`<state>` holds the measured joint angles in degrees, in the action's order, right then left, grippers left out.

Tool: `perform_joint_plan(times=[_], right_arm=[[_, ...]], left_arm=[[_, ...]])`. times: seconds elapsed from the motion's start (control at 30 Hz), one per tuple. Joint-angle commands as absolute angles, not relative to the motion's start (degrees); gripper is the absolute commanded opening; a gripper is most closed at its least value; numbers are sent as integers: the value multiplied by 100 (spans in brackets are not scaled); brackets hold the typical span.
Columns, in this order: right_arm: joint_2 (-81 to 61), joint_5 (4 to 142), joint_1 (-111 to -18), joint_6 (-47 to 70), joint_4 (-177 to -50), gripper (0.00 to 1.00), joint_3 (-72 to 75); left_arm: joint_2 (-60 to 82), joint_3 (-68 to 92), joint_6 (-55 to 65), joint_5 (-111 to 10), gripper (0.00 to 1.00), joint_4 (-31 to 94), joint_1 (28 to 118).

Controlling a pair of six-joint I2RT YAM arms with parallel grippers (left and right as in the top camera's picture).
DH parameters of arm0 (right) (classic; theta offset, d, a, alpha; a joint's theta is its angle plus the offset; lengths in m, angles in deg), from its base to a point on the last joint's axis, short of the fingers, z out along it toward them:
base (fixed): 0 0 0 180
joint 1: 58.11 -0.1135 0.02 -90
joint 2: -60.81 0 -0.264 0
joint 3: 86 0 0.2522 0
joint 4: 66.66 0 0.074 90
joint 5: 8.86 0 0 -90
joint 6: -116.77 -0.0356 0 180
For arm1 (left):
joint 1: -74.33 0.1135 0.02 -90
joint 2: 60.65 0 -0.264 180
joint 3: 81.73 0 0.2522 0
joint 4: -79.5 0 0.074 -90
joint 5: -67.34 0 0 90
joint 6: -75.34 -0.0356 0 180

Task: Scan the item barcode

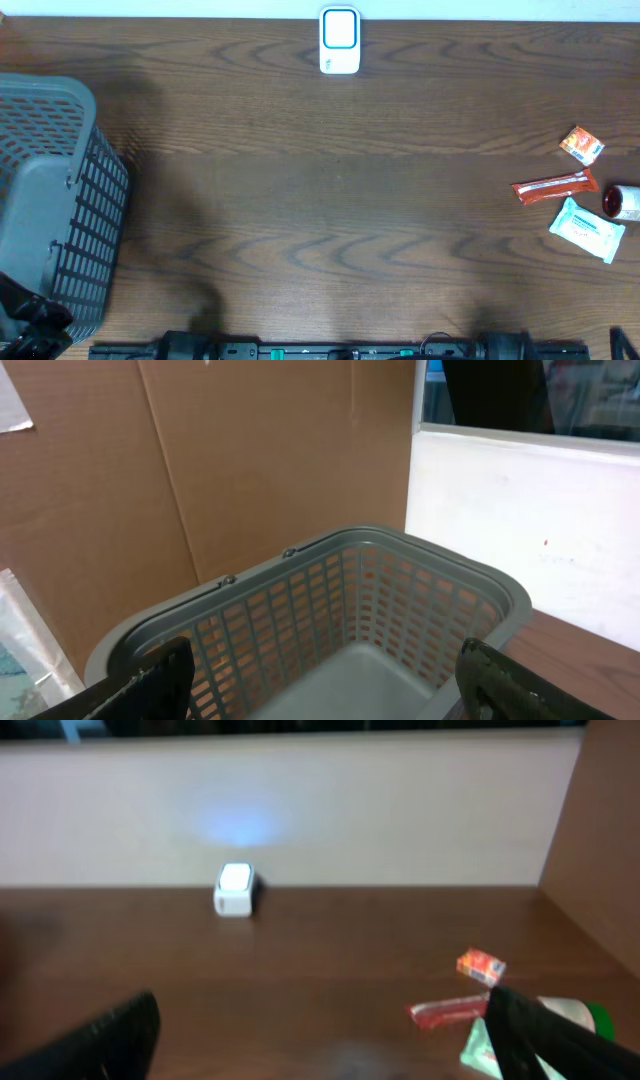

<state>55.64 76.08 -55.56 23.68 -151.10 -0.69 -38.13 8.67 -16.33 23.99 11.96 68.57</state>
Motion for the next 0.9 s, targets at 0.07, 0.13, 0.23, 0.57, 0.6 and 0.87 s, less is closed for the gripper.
perform_joint_plan(times=[0.07,0.13,0.23,0.57,0.6,0.87], right_arm=[[5532,7630,-5569,1732,-14104,99,-976],[5529,7831,-5569,1347,-13477,99,-1457],[5529,7877,-5569,829,-12581,99,-2241],[5527,7429,-5569,759,-10085,99,-5378],[5527,7389,-5569,654,-9783,99,-5633],[5527,7136,-5569,412,-8349,99,-6919]], left_arm=[[-4101,841,-1627,2434,84,1194,6881],[-4143,841,-1627,2434,84,1194,6881],[-4147,841,-1627,2434,84,1194,6881],[-4147,718,-1627,2434,84,1194,6892],[-4147,675,-1629,2434,84,1194,6892],[-4147,358,-1627,2434,84,1194,6892]])
